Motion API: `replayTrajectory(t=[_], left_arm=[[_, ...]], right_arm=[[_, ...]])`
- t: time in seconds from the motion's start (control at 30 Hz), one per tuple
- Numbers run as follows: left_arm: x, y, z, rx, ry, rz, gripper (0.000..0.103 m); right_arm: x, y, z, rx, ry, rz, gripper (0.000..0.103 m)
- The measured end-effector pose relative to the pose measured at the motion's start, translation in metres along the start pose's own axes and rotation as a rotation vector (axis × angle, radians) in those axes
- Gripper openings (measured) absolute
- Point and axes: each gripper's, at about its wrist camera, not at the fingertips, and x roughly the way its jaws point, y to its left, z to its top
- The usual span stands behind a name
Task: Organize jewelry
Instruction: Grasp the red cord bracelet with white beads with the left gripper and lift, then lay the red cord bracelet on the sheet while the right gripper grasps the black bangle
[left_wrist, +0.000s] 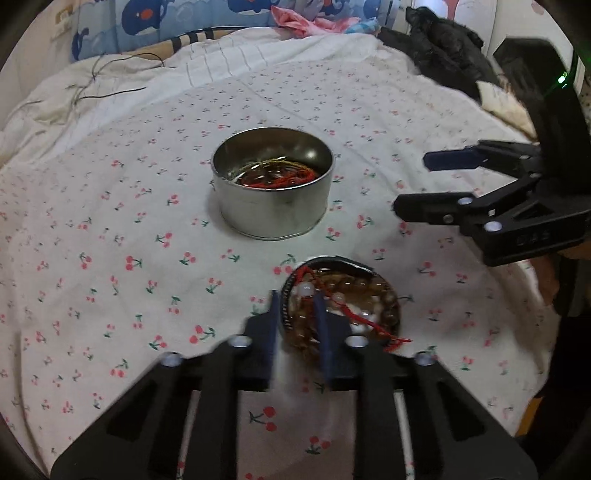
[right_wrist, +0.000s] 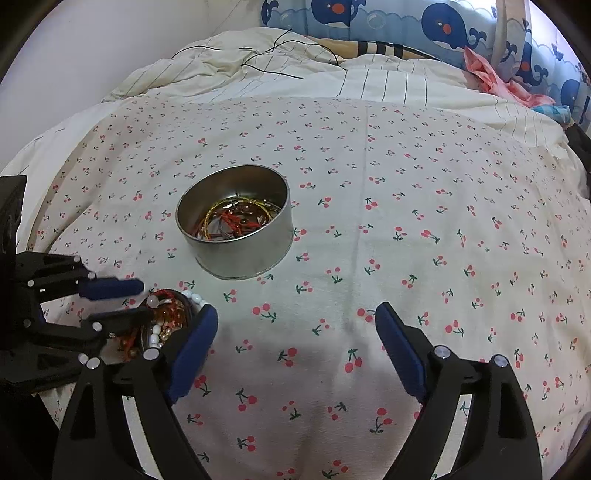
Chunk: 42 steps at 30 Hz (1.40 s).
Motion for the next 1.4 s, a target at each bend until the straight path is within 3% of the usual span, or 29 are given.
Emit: replayTrajectory(t=[0.07, 0.27, 0.37, 0.5, 0.67, 0.73, 0.77, 0.8, 0.9, 1.07, 1.23, 1.4], left_arm=[[-0.004, 0.002, 0.000, -0.007, -0.023, 0.000, 0.002], [-0.014, 0.022, 0.003, -0.088, -0.069, -0.014, 0.002], [-0.017, 0.031, 0.005, -0.113, -0.080, 0.017, 0.002], [-0.011, 0.044, 0.004, -0.149, -0.047, 0.104, 0.002], [0.002, 0.059, -0.004, -0.194, 0.036, 0.188, 0.002], [0.001, 0.064, -0.007, -0.209, 0.042, 0.214, 0.002], [0.000, 0.067, -0.008, -0.215, 0.043, 0.220, 0.002], [-0.001, 0.069, -0.009, -0.222, 0.042, 0.224, 0.002], [-0.002, 0.073, -0.011, -0.235, 0.049, 0.224, 0.002], [-0.001, 0.070, -0.013, -0.221, 0.060, 0.226, 0.003], [0.000, 0.075, -0.015, -0.239, 0.067, 0.225, 0.003], [0.003, 0.072, -0.015, -0.226, 0.076, 0.222, 0.003]], right_arm=[[-0.001, 0.001, 0.000, -0.003, 0.000, 0.002, 0.084], [0.003, 0.003, -0.002, -0.008, 0.010, 0.012, 0.084], [0.004, 0.005, -0.003, -0.011, 0.015, 0.017, 0.084], [0.007, 0.009, -0.004, -0.020, 0.026, 0.031, 0.084], [0.010, 0.016, -0.003, -0.023, 0.039, 0.124, 0.083], [0.010, 0.024, -0.003, -0.065, 0.042, 0.144, 0.071], [0.010, 0.030, -0.004, -0.091, 0.053, 0.165, 0.053], [0.010, 0.036, -0.005, -0.122, 0.061, 0.180, 0.046], [0.009, 0.055, -0.009, -0.206, 0.064, 0.180, 0.043], [0.023, 0.052, -0.008, -0.147, 0.072, 0.179, 0.043], [0.018, 0.062, -0.007, -0.183, 0.050, 0.200, 0.043], [0.039, 0.056, -0.006, -0.111, 0.094, 0.213, 0.022]])
